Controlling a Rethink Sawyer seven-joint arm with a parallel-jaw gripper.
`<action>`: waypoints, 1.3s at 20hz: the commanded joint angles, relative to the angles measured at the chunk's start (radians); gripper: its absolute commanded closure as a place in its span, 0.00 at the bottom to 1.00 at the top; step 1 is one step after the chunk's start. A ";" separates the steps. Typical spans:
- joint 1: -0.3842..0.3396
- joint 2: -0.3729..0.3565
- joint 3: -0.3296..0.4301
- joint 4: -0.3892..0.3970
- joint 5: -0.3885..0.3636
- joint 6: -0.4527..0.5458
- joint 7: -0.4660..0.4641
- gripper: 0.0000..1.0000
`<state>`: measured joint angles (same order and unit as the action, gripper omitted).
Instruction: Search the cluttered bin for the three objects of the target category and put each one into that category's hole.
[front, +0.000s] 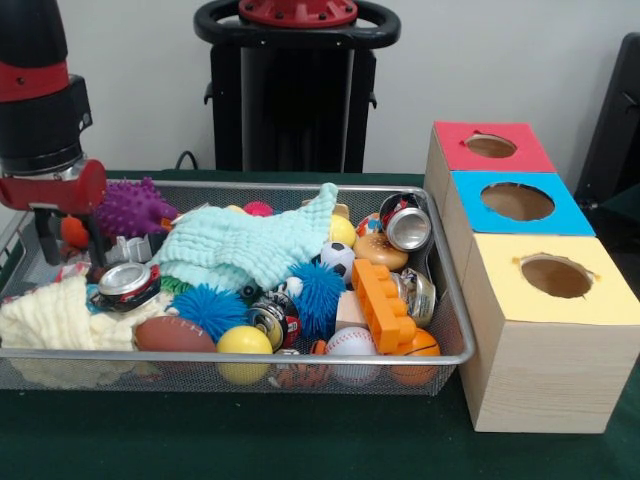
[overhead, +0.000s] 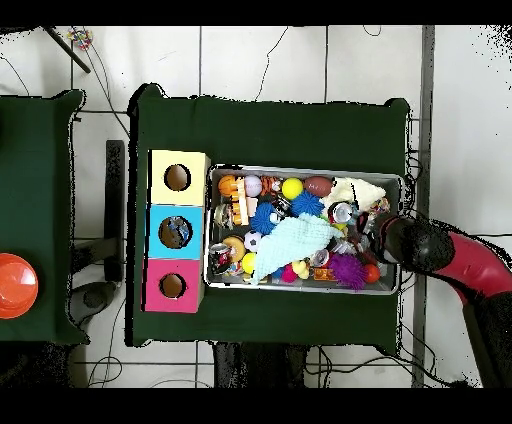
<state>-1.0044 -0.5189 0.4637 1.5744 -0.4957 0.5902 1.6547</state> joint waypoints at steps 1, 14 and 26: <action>0.040 0.089 -0.028 -0.124 -0.080 -0.013 -0.053 0.00; 0.048 0.160 -0.054 -0.189 -0.098 0.126 -0.134 0.00; 0.050 0.106 -0.079 -0.178 -0.074 0.291 -0.181 0.00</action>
<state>-0.9560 -0.4264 0.4137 1.4041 -0.5388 0.7138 1.6547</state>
